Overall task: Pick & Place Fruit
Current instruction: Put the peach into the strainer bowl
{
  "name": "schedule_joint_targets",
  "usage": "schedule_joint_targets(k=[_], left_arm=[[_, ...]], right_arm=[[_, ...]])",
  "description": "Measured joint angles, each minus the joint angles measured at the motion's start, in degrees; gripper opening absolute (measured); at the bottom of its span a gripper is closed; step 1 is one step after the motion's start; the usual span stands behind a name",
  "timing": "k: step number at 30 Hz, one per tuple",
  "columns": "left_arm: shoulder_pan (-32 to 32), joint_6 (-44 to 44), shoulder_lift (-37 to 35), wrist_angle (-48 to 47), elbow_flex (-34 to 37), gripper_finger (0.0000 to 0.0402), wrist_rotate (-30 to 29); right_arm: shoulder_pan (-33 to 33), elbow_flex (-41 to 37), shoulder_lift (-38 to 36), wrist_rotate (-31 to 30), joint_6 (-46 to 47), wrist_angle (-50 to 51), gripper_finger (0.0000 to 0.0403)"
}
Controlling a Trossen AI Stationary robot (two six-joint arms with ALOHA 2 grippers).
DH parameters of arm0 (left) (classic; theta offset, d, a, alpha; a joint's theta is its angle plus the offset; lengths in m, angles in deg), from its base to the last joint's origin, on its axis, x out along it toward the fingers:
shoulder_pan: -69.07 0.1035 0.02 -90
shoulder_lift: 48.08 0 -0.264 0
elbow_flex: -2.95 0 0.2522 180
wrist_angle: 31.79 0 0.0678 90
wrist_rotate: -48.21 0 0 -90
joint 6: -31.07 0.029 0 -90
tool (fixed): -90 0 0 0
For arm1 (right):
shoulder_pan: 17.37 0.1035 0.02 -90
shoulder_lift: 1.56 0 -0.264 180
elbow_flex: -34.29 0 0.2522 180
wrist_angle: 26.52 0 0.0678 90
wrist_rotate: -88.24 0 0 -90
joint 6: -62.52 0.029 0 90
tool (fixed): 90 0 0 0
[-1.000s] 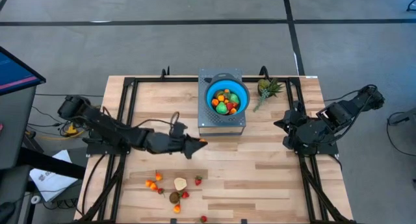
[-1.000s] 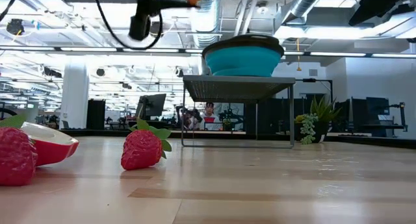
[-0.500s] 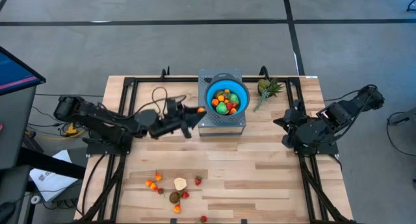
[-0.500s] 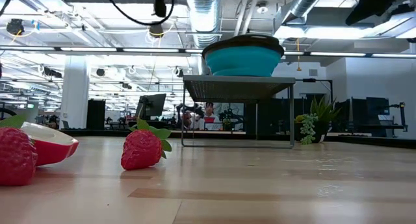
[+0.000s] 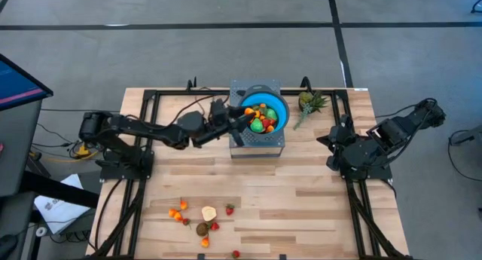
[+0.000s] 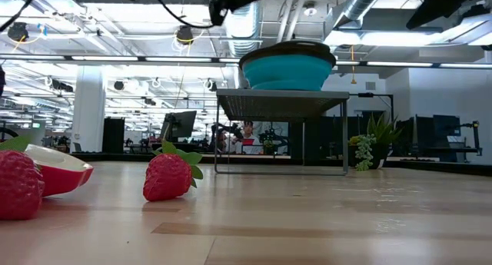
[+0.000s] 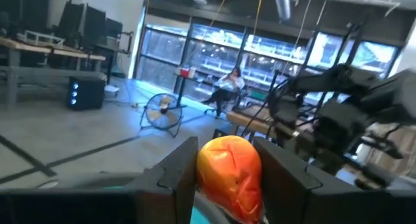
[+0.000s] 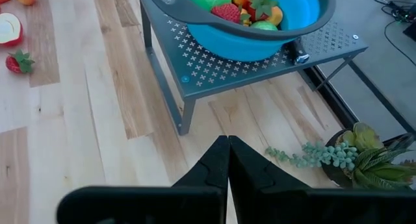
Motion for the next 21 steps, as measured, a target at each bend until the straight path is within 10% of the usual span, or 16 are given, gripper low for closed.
schedule_joint_targets(k=[21], left_arm=[[3.2,5.3,7.5,0.2,-2.5,0.0194,-0.1]], right_arm=[[0.0,0.0,0.0,0.0,-1.5,2.2,0.0000]])
